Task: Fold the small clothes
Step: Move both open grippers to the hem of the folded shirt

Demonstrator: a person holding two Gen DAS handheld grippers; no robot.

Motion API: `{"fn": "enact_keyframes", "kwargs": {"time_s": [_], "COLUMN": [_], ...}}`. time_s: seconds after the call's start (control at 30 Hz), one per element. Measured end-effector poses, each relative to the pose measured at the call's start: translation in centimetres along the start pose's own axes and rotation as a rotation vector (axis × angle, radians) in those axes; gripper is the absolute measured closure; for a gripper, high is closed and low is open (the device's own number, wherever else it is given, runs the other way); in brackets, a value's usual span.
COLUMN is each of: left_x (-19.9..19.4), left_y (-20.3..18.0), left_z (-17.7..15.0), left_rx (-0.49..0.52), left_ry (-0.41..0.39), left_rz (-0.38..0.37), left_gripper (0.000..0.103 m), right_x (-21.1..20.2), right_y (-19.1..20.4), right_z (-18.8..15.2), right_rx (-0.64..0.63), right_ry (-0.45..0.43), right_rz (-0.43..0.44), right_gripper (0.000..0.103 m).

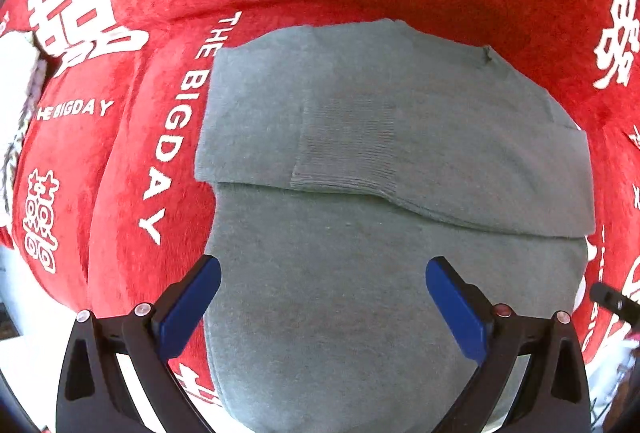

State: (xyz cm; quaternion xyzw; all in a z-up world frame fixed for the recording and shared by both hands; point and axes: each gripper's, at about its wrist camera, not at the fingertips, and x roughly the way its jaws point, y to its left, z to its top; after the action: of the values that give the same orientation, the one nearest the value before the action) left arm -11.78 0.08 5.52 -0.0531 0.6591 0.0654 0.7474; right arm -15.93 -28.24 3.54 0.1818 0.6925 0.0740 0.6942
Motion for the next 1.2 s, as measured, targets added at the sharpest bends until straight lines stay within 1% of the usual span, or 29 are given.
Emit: {"fn": "enact_keyframes", "kwargs": {"time_s": [0.2,0.3,0.5,0.67,0.73,0.9,1.0,1.2], "left_x": [0.6,0.9,1.1,1.7,1.9,2.2,2.6,2.7], "left_y": [-0.3,-0.2,-0.3,0.3,0.5,1.0,1.4,3.0], "left_z": [-0.6,-1.3,-2.8,-3.7,-4.1,-5.0,-5.8,-7.9], "left_rx": [0.000,-0.019,-0.018,-0.030,-0.022,0.033,0.060,0.084], "left_ry": [0.028,0.042,0.049,0.084,0.091,0.087,0.089,0.086], "left_rz": [0.033,0.014,0.011,-0.006,-0.010,-0.023,-0.038,-0.058], "left_gripper": [0.000,0.000,0.000,0.000,0.000,0.000,0.000,0.000], "right_x": [0.3,0.8,2.0,2.4,2.6,3.4,3.7,4.8], "right_y": [0.3,0.0,-0.1,-0.3,-0.4,-0.6,-0.4,0.4], "right_z": [-0.7,-1.0,-1.8,-2.7,-3.1,-4.8,-6.0,-8.8], "right_rx": [-0.034,-0.030,-0.057,-0.033,-0.017,0.035,0.045,0.054], "right_ry": [0.021,0.039,0.078,0.094,0.096,0.096,0.095,0.122], "right_rz": [0.024,0.039,0.046,0.069,0.073,0.079,0.071,0.064], "right_gripper": [0.031,0.031,0.031,0.031,0.031,0.031,0.031,0.031]}}
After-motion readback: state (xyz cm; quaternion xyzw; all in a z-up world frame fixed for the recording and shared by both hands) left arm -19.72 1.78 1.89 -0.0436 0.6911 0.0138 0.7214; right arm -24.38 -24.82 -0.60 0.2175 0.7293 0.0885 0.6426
